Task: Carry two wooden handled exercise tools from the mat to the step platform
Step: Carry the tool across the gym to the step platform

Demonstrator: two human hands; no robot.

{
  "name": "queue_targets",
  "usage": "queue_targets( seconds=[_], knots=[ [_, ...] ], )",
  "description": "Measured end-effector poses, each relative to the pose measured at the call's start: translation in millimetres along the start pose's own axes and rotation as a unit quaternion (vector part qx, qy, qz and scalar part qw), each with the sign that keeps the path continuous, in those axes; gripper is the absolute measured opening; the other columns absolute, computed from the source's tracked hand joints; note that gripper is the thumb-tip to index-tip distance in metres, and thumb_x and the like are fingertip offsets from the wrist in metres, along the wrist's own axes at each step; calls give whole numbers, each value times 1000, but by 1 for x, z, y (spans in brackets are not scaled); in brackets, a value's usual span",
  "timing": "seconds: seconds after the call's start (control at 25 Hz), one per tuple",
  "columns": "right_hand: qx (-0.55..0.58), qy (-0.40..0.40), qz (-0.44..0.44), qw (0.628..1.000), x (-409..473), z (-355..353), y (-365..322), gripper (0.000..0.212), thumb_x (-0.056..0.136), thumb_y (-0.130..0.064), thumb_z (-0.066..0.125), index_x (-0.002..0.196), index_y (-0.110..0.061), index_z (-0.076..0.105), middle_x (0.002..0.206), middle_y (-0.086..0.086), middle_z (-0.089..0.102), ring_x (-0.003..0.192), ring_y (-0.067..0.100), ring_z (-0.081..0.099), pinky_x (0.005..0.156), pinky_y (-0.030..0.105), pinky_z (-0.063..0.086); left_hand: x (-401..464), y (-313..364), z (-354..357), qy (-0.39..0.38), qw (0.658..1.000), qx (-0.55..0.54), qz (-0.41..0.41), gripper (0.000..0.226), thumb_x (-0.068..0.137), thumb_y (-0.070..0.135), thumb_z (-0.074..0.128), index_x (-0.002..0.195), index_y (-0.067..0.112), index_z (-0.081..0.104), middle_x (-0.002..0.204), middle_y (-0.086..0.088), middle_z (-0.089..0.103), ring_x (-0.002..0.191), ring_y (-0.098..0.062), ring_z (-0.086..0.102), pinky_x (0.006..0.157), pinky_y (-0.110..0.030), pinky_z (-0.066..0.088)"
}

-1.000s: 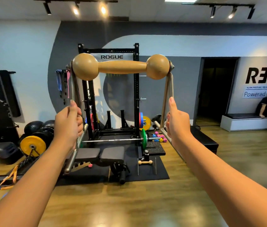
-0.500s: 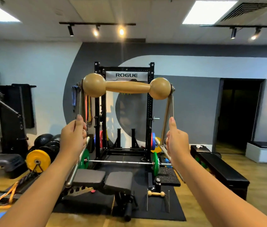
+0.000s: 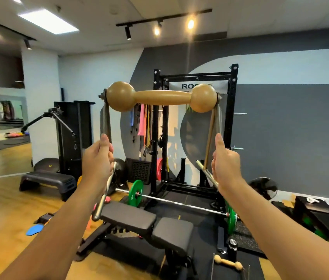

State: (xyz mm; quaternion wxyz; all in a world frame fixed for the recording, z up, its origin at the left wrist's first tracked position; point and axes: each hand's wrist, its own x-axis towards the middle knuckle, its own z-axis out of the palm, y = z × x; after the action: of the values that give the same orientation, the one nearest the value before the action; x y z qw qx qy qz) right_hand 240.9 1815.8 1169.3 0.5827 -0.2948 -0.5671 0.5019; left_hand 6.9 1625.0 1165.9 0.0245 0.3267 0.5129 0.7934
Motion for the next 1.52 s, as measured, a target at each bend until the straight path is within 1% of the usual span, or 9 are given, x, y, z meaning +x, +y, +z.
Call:
queue_targets(
  seconds=[0.12, 0.36, 0.48, 0.6, 0.72, 0.84, 0.96, 1.2, 1.52],
  knots=[
    [6, -31, 3, 999, 46, 13, 22, 73, 91, -75, 56, 38, -24, 49, 44, -7, 40, 40, 10, 37, 48, 31, 33, 21, -20, 16, 25, 999, 17, 11, 50, 106, 52, 43, 73, 16, 53, 53, 1, 34, 41, -10, 28, 38, -22, 24],
    [17, -67, -1, 998, 100, 62, 66, 70, 78, -85, 53, 50, -22, 40, 50, 1, 34, 47, 17, 31, 55, 39, 27, 63, -49, 17, 51, 998, 40, 21, 55, 105, 55, 41, 59, 28, 54, 51, 3, 34, 39, -10, 27, 37, -20, 22],
    [1, -102, 18, 995, 123, 100, 94, 73, 84, -82, 51, 40, -24, 52, 44, -6, 39, 39, 11, 35, 52, 36, 29, 86, -72, 0, 79, 994, 64, 35, 51, 106, 55, 41, 68, 22, 52, 53, 4, 37, 43, -11, 29, 40, -24, 23],
    [11, -120, 41, 992, 147, 150, 120, 70, 79, -87, 53, 50, -23, 45, 48, -3, 35, 42, 14, 30, 54, 37, 25, 122, -99, -21, 105, 989, 93, 49, 49, 108, 51, 40, 72, 18, 51, 55, 3, 38, 46, -13, 30, 41, -26, 24],
    [18, -135, 43, 990, 170, 203, 154, 69, 84, -84, 53, 62, -19, 43, 51, -1, 34, 45, 15, 29, 53, 35, 25, 161, -127, -37, 117, 986, 110, 44, 50, 108, 49, 39, 76, 14, 51, 57, 0, 36, 46, -14, 29, 43, -28, 23],
    [27, -149, 56, 987, 192, 271, 194, 69, 90, -79, 52, 60, -19, 39, 53, 3, 34, 45, 18, 28, 51, 34, 24, 213, -159, -61, 141, 980, 136, 47, 50, 109, 47, 39, 81, 8, 52, 58, -3, 35, 47, -15, 27, 46, -30, 21],
    [45, -165, 61, 983, 225, 343, 225, 67, 91, -78, 52, 59, -20, 41, 54, 3, 34, 47, 18, 29, 52, 36, 25, 277, -188, -86, 152, 976, 149, 48, 50, 109, 48, 39, 81, 9, 53, 57, 0, 38, 46, -13, 30, 42, -24, 25],
    [59, -188, 47, 979, 276, 472, 252, 67, 89, -79, 51, 59, -20, 41, 53, 2, 34, 46, 18, 28, 52, 35, 23, 388, -218, -129, 173, 974, 141, 32, 49, 107, 52, 40, 75, 16, 50, 54, 3, 37, 42, -8, 29, 38, -22, 24],
    [82, -251, 38, 964, 318, 610, 280, 66, 96, -72, 51, 57, -19, 42, 48, -3, 35, 41, 12, 29, 50, 32, 24, 478, -250, -190, 222, 957, 177, 58, 51, 104, 58, 41, 76, 17, 51, 54, 1, 36, 41, -11, 30, 38, -22, 24]
  ],
)
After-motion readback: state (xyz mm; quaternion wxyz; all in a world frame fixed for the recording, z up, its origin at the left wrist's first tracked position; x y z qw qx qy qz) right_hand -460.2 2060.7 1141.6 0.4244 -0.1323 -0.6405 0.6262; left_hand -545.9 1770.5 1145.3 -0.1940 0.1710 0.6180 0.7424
